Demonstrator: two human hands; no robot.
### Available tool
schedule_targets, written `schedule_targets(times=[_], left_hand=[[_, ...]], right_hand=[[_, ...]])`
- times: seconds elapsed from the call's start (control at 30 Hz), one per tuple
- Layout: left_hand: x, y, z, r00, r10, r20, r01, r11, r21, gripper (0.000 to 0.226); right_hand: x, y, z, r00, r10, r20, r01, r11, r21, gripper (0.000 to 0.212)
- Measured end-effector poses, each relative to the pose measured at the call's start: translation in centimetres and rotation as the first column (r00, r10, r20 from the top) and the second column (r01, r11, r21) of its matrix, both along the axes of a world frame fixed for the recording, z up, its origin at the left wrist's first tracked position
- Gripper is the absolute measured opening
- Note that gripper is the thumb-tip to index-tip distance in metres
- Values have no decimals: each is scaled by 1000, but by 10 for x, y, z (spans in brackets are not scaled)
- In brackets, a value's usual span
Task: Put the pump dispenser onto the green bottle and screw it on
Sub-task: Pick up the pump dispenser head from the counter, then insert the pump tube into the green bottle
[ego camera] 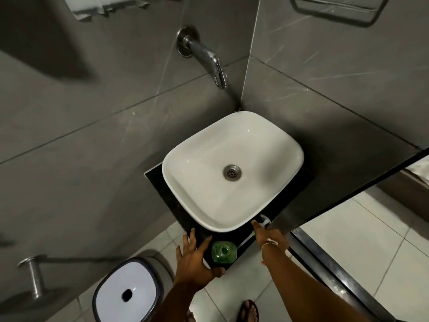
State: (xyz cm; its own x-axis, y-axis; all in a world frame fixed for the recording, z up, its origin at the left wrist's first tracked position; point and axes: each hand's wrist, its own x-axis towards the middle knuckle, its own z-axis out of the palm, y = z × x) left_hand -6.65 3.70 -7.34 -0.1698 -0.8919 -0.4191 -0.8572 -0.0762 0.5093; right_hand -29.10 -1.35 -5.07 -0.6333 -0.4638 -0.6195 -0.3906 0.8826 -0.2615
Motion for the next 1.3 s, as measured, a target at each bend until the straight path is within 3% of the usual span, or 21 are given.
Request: schedule_targets(times=[0.13, 0.37, 0.47, 0.57, 0.67, 0.77, 0.97, 1.3], left_hand=[[-7, -2, 1, 997, 27, -66, -27, 1000, -6, 90], [-5, -8, -5, 998, 11, -56, -14, 999, -47, 69], [-5, -7, -10, 999, -9, -36, 6, 996, -84, 70], [-4, -5, -11, 998, 2, -56, -8, 995, -104, 71], [-3, -4, -12, 997, 16, -80, -26, 992, -120, 73], [-4, -4, -13, 998, 11, -57, -19, 991, -130, 75], [-4, -3, -12, 998, 14, -62, -22, 992, -121, 74], [-4, -3, -11, 998, 12, -64, -20, 992, -121, 70]], right_hand=[[3, 3, -5, 989, -109, 104, 113, 993, -28, 69], [-1, 6, 3, 955, -241, 175, 264, 956, -126, 57], [5, 20, 29, 899, -338, 278, 425, 829, -365, 54], [26, 47, 61, 883, -271, 383, 463, 636, -617, 48], [49, 71, 80, 971, -60, 233, 228, 541, -810, 43], [67, 81, 81, 995, 69, 71, 36, 415, -909, 25], [74, 84, 67, 991, 131, -6, -52, 348, -936, 33], [75, 81, 62, 990, 142, 5, -38, 300, -953, 34]])
